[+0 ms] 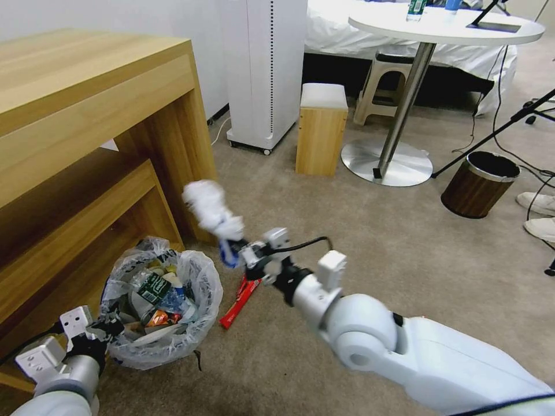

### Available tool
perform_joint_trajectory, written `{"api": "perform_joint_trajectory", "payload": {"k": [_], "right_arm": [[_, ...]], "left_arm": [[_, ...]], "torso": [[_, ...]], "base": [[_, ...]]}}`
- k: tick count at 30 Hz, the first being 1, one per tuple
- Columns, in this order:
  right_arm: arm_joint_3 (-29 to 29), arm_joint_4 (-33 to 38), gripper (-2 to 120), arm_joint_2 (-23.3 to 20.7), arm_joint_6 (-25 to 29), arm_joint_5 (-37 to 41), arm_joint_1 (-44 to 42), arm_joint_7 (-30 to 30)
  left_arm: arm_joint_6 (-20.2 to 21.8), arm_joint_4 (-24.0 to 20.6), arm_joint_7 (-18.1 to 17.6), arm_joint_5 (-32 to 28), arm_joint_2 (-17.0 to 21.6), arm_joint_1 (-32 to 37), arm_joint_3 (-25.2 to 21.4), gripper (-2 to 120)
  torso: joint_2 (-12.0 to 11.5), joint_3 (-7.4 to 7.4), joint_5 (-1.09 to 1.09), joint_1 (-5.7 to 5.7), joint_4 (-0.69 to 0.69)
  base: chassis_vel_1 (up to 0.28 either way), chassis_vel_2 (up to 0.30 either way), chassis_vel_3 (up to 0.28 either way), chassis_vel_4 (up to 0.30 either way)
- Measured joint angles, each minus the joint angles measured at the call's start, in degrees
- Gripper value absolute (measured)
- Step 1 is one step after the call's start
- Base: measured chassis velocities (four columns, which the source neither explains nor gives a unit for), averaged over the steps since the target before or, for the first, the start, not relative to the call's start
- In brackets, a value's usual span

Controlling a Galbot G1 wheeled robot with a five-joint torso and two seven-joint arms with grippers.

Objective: Pick up the trash bin and place the garbage on the floor into it.

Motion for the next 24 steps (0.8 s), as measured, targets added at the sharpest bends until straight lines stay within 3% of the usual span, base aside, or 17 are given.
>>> {"api": "perform_joint_trajectory", "payload": {"k": [4,12,16,24], "right_arm": [[-7.4,-5.3,1,3.8,0.0,0.4,6.4,0.5],[-15.1,-11.5,1,9.4,0.5,-0.2,11.8,0.8],[-20.0,-14.5,1,14.8,0.6,-0.4,14.1,0.9],[-23.5,-18.7,1,18.7,0.5,-1.1,14.2,1.7]], "left_arm": [[0.1,-0.8,0.0,0.1,-0.7,0.5,0.0,0],[0.1,-1.4,0.0,0.3,-1.5,0.8,0.0,0],[0.1,-1.5,0.0,0.3,-1.7,0.7,-0.1,0],[0.1,-1.5,0.0,0.3,-1.9,0.4,-0.1,0]], "torso": [[0.0,0.00,0.00,0.00,0.00],[0.0,0.00,0.01,0.00,0.00],[0.0,0.00,0.00,0.00,0.00],[0.0,0.00,0.00,0.00,0.00]], "base": [[0.000,0.000,0.000,0.000],[0.000,0.000,0.000,0.000],[0.000,0.000,0.000,0.000],[0.000,0.000,0.000,0.000]]}}
